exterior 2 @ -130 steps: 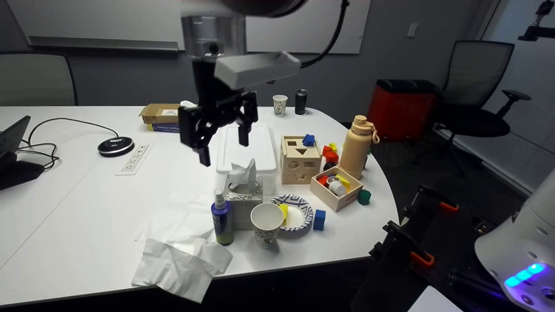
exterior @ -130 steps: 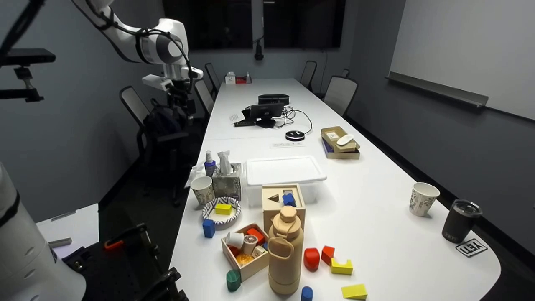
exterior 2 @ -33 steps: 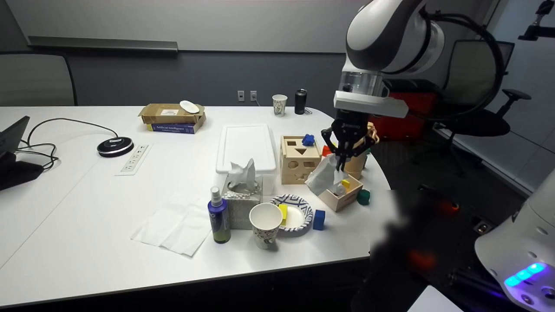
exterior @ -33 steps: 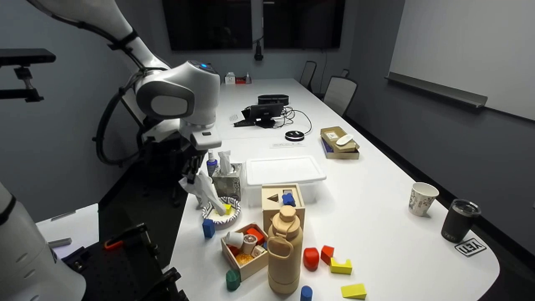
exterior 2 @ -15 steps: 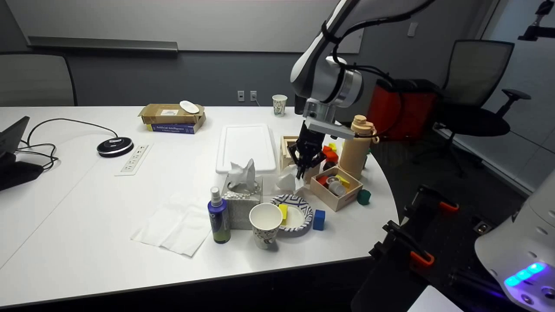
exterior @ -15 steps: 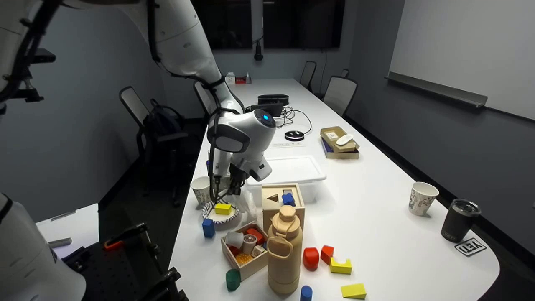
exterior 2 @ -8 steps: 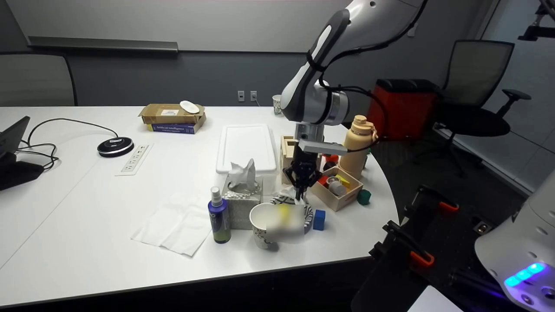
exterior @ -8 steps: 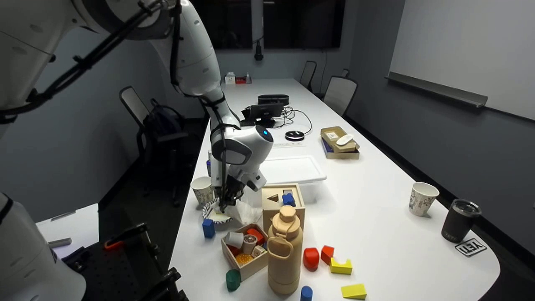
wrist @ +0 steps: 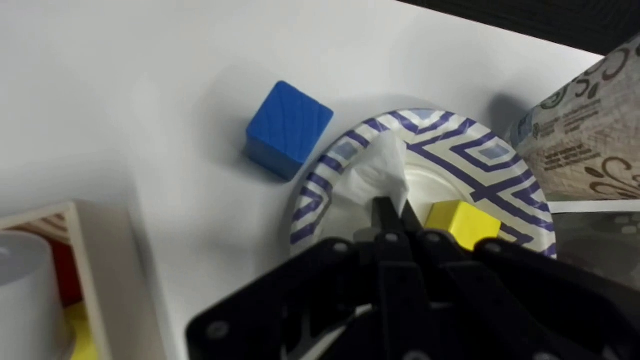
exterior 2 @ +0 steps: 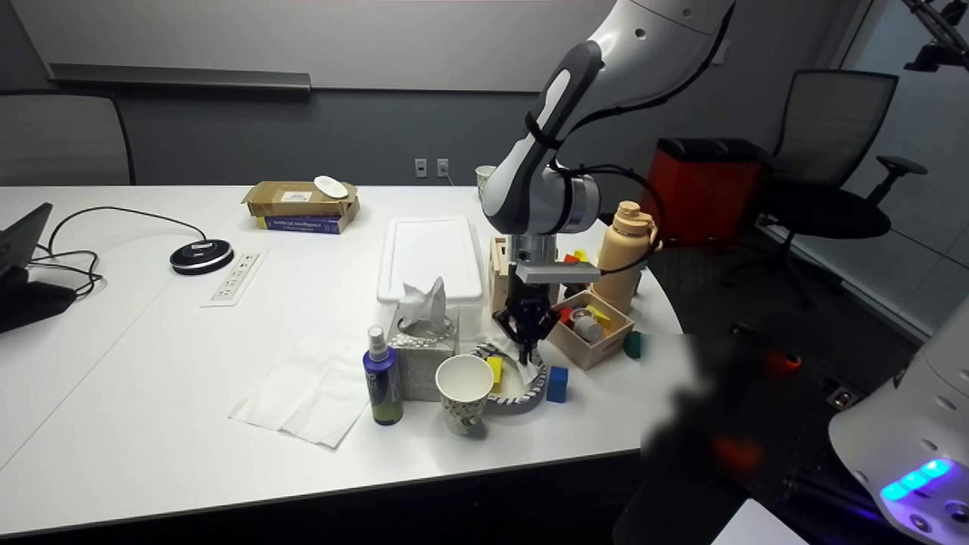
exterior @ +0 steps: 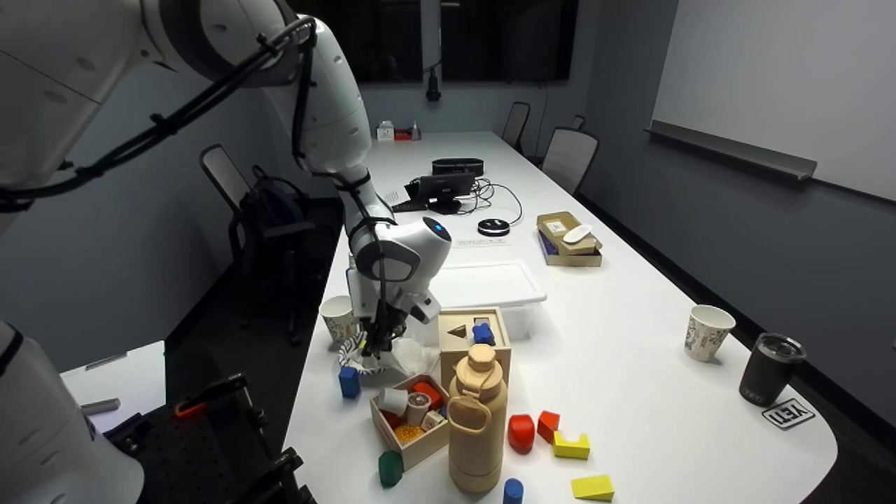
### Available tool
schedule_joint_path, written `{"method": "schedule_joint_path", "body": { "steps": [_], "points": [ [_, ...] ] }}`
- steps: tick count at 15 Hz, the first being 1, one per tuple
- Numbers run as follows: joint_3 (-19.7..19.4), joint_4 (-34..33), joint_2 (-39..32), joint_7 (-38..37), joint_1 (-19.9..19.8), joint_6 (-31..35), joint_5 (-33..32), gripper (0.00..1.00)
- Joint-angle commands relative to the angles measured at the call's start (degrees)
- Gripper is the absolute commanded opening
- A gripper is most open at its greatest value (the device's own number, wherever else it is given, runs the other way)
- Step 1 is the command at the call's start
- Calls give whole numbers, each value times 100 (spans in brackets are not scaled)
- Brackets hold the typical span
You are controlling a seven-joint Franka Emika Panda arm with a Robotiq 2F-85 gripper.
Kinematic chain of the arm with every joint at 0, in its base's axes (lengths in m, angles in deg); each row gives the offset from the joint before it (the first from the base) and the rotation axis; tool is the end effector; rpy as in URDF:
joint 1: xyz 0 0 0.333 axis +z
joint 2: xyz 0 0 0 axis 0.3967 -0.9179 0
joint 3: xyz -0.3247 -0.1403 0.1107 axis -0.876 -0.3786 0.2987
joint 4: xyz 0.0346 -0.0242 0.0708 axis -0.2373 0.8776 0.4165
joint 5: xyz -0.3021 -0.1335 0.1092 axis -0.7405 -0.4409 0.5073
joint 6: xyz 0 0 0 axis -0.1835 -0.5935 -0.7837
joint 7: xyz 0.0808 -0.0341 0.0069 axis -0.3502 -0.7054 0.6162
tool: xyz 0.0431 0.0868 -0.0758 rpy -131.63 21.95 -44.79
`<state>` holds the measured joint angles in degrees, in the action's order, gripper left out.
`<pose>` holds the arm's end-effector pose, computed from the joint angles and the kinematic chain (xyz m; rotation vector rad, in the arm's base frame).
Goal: Use the tissue to wipe the bowl
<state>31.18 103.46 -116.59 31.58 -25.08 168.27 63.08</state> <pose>0.5349 0.0397 0.1014 -2.7573 0.5746 0.5672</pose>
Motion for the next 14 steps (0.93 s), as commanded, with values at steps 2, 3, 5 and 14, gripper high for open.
{"method": "schedule_joint_path", "body": {
  "steps": [2, 3, 5, 14],
  "points": [
    [30, -343, -181, -301, 192, -52, -250, 0],
    [24, -427, -237, -342, 256, -74, -316, 0],
    [25, -578, -351, -401, 363, -97, -432, 0],
    [-32, -1111, -641, -718, 803, 86, -792, 0]
  ]
}}
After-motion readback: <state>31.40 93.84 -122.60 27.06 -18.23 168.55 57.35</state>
